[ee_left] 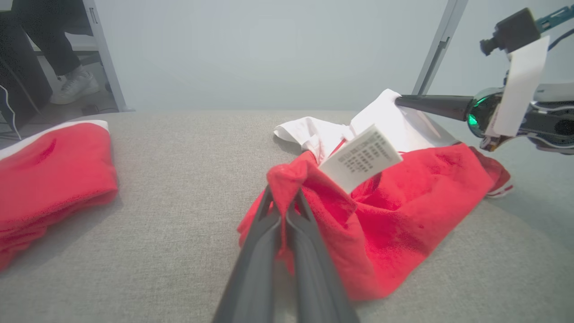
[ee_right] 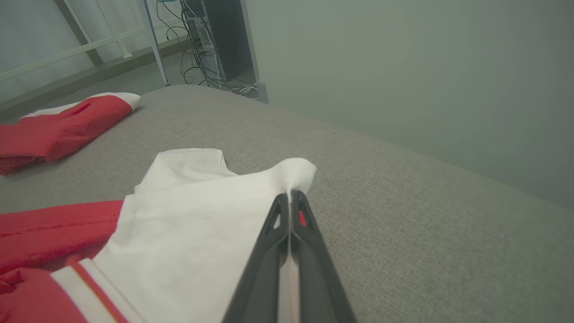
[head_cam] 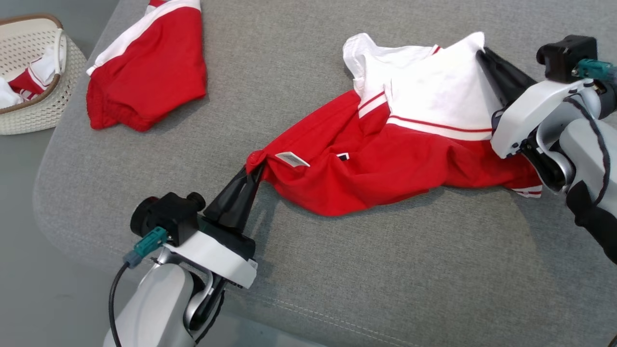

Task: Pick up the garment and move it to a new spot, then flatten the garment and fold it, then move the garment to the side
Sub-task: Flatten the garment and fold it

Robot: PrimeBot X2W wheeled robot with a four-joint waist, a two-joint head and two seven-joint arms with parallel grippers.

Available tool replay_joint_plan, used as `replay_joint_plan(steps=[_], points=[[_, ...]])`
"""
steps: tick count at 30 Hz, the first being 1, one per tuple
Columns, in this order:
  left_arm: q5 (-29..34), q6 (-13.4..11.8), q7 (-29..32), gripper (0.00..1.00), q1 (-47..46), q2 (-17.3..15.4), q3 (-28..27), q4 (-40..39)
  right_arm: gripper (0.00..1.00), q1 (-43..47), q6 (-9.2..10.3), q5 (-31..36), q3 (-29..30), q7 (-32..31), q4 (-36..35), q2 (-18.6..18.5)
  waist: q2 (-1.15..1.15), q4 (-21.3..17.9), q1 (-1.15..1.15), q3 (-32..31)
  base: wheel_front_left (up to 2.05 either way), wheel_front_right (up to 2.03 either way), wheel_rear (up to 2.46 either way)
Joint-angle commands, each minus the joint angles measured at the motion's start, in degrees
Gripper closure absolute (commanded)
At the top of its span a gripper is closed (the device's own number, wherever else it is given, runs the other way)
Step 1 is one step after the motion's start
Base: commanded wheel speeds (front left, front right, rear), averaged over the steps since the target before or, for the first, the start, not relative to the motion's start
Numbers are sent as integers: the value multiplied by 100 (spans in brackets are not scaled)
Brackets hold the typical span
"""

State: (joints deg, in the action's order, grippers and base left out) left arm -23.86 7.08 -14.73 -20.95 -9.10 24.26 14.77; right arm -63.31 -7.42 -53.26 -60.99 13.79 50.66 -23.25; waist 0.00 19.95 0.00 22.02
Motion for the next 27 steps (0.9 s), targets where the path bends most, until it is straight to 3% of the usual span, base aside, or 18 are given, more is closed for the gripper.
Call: replay_joint_plan(steps=[1, 7, 12, 13, 15, 16, 19, 27], points=[[-36, 40, -27, 100, -252, -212, -239, -92, 100, -22, -7, -17, 78, 113, -154, -55, 0, -88, 0, -46, 0, 0, 0], [-199, 40, -27, 100, -653, -549, -262, 91, 100, -144, -7, 231, 935, 119, -1170, -317, 0, -490, 0, -193, 0, 0, 0], [-801, 40, -27, 100, -1433, -1192, 95, 644, 100, -220, -7, 482, 1340, 119, -1808, -625, 0, -895, 0, -433, 0, 0, 0], [-1128, 40, -13, 100, -1815, -1474, 251, 833, 100, -277, -7, 510, 1491, 119, -1950, -705, 0, -1056, 0, -526, 0, 0, 0], [-1250, 40, 18, 100, -2018, -1633, 329, 888, 100, -312, -7, 556, 1536, 120, -2013, -741, 0, -1135, 0, -569, 0, 0, 0], [-1496, 40, 146, 100, -2422, -1902, 502, 966, 100, -370, -7, 584, 1596, 120, -2065, -799, 0, -1267, 0, -656, 0, 0, 0], [-1769, 40, 385, 100, -3045, -2250, 734, 1128, 100, -546, -7, 627, 1600, 120, -1989, -863, 0, -1431, 0, -772, 0, 0, 0], [-2010, 41, 308, 100, -4169, -2720, 1060, 1576, 100, -973, -7, 778, 1876, 120, -1794, -735, 0, -1719, 0, -995, 0, 0, 0]])
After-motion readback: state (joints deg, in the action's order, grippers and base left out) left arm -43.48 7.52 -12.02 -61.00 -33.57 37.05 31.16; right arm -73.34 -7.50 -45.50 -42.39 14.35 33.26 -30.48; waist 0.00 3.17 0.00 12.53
